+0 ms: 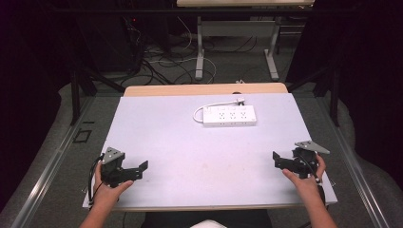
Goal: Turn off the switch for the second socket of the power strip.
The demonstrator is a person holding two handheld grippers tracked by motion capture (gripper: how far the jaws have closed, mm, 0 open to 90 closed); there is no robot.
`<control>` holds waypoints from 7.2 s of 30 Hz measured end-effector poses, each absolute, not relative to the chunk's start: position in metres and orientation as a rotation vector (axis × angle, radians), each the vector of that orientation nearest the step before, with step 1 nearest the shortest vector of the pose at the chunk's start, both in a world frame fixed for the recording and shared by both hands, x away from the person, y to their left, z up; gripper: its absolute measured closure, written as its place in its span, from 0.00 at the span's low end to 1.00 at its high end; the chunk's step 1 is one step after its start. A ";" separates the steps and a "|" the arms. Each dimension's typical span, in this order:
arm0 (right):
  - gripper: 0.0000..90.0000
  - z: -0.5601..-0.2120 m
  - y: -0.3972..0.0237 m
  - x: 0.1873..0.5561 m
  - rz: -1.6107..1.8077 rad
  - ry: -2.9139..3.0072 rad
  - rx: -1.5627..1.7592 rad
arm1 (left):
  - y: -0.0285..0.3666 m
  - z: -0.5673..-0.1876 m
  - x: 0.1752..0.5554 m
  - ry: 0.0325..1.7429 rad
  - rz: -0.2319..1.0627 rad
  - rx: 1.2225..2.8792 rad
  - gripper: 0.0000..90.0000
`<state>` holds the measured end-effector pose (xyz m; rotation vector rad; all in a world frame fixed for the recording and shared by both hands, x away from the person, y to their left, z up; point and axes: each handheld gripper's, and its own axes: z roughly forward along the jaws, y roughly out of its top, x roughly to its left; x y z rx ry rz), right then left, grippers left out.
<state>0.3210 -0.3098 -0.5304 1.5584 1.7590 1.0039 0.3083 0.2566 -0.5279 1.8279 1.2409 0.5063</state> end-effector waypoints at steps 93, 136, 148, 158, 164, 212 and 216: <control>0.31 -0.459 -0.222 0.401 0.939 2.109 1.269 | 0.253 -0.525 0.292 1.245 0.560 1.781 0.03; 0.39 -0.423 -0.209 0.450 0.914 2.199 1.184 | 0.255 -0.526 0.293 1.252 0.558 1.777 0.03; 0.37 -0.417 -0.208 0.466 0.902 2.192 1.175 | 0.255 -0.526 0.293 1.247 0.561 1.789 0.03; 0.37 -0.416 -0.205 0.479 0.889 2.186 1.171 | 0.255 -0.527 0.294 1.247 0.560 1.788 0.04; 0.39 -0.416 -0.203 0.490 0.899 2.177 1.192 | 0.255 -0.527 0.295 1.245 0.564 1.792 0.04; 0.62 -0.465 -0.185 0.563 0.939 1.973 1.555 | 0.260 -0.526 0.292 1.264 0.555 1.770 0.04; 0.64 -0.469 -0.184 0.565 0.954 1.967 1.600 | 0.260 -0.526 0.292 1.264 0.553 1.775 0.04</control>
